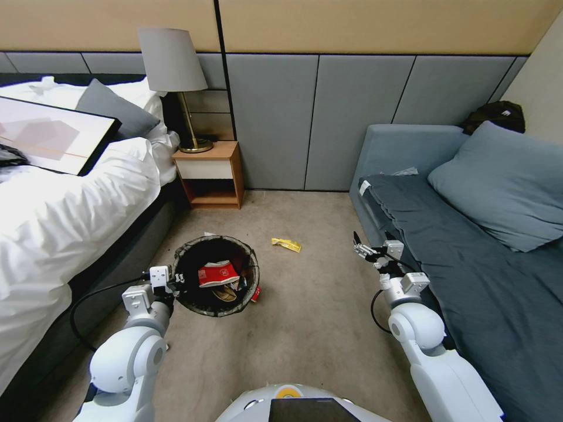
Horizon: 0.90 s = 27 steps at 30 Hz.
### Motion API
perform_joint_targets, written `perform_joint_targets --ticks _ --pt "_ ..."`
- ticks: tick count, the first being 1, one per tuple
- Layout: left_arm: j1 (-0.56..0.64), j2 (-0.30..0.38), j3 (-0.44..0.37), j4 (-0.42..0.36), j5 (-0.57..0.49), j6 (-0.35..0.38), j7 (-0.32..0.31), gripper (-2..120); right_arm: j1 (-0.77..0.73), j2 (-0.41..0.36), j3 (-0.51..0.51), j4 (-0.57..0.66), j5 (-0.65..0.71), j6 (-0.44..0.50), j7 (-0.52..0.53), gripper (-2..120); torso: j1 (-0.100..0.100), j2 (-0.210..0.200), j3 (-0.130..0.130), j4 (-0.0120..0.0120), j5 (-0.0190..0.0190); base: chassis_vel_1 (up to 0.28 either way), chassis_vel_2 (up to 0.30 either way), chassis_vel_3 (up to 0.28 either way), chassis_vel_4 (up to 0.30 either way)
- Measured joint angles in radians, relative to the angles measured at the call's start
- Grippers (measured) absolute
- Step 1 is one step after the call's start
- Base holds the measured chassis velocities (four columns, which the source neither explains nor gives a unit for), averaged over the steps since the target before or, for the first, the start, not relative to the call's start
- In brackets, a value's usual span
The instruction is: Pick up the trash bin, then pick up the garbage from the floor and place it into the trash bin.
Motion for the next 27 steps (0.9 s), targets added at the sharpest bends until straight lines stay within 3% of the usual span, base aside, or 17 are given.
perform_joint_targets --ticks 27 --pt "0.0 0.001 0.001 0.001 0.0 0.0 0.0 0 -0.017 0.008 -0.011 -0.001 -0.014 -0.005 -0.001 100 0.0 0.0 0.0 0.0 0.0001 -0.089 0.086 0.095 -0.086"
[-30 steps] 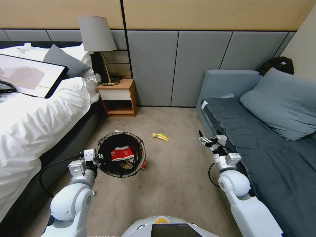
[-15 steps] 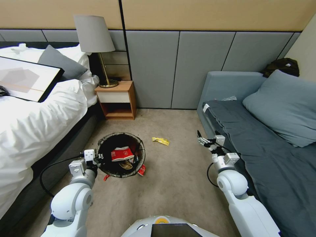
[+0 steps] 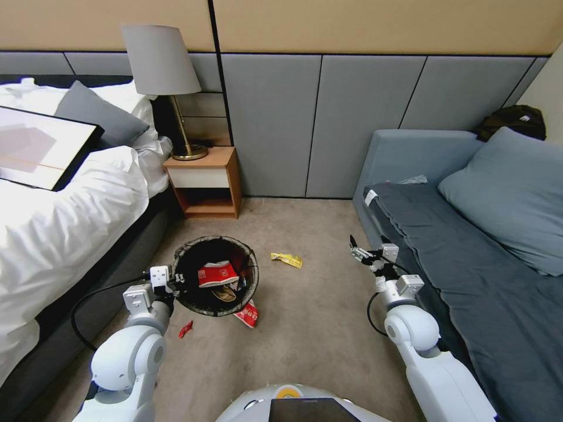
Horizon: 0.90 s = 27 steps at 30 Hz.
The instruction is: Pick up the trash bin, then pick up the garbage from the floor and place it into the trash bin.
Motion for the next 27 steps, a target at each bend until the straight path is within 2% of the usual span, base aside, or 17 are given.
perform_joint_targets --ticks 12,27 --pt "-0.001 0.0 0.004 0.004 0.0 0.0 -0.002 0 -0.001 -0.01 -0.005 -0.003 -0.016 0.025 -0.028 100 0.0 0.0 0.0 0.0 0.0 -0.084 0.09 0.086 -0.082" --pt "-0.004 0.002 0.0 0.008 -0.002 0.0 -0.002 0 0.0 -0.025 -0.024 -0.003 -0.015 0.011 -0.013 100 0.0 0.0 0.0 0.0 0.0 0.0 0.0 0.0 0.0"
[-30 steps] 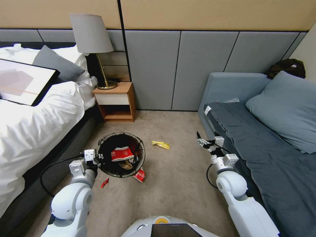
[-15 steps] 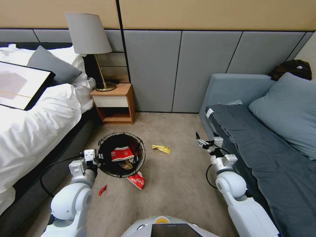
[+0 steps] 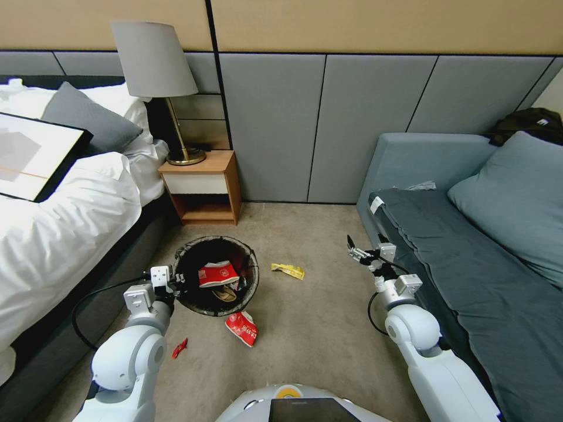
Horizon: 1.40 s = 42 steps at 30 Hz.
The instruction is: Pick up the trash bin, then pick up the garbage from the floor and place it into the trash bin.
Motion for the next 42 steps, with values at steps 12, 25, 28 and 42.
perform_joint_targets --ticks 12,25,28,42 --pt "0.005 -0.008 -0.002 -0.01 -0.002 -0.001 -0.002 0 -0.006 -0.027 -0.01 -0.001 0.004 -0.017 0.021 100 0.0 0.0 0.0 -0.0002 0.0 0.0 0.0 0.0 0.0" --pt "0.024 -0.012 0.001 -0.043 0.006 0.0 0.002 0 0.437 -0.261 -0.34 -0.179 0.187 -0.295 0.129 100 0.0 0.0 0.0 0.0002 -0.0001 0.0 0.0 0.0 0.0" --pt "0.026 -0.012 0.003 -0.044 0.01 0.0 0.006 0 0.525 -0.265 -0.425 -0.224 0.202 -0.312 0.123 100 0.0 0.0 0.0 -0.0002 0.0001 0.0 0.0 0.0 0.0" --pt "0.021 -0.003 0.0 -0.04 0.007 0.0 0.007 0 0.741 -0.228 -0.631 -0.425 0.242 -0.366 0.051 100 0.0 0.0 0.0 -0.0003 0.0 0.0 0.0 0.0 0.0"
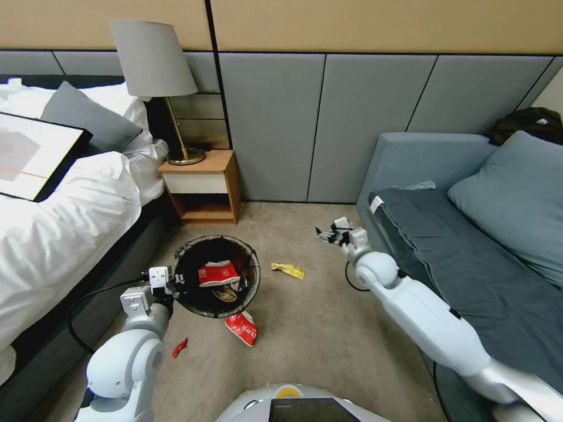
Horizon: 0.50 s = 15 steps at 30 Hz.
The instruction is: Pick up the trash bin, then pick up the garbage from the floor and place it into the trash bin.
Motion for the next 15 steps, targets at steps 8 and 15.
perform_joint_targets --ticks 8,15 --pt "-0.004 0.003 -0.002 0.004 -0.001 0.0 -0.001 0 0.055 0.031 -0.072 -0.112 0.015 -0.001 -0.047 100 0.0 0.0 0.0 0.0003 0.0 0.0 0.0 0.0 0.0" --pt "-0.008 0.003 -0.004 0.011 -0.001 0.0 -0.001 0 0.058 0.057 -0.126 -0.118 0.05 -0.014 -0.058 100 0.0 0.0 0.0 0.0003 -0.0001 0.0 0.0 0.0 0.0"
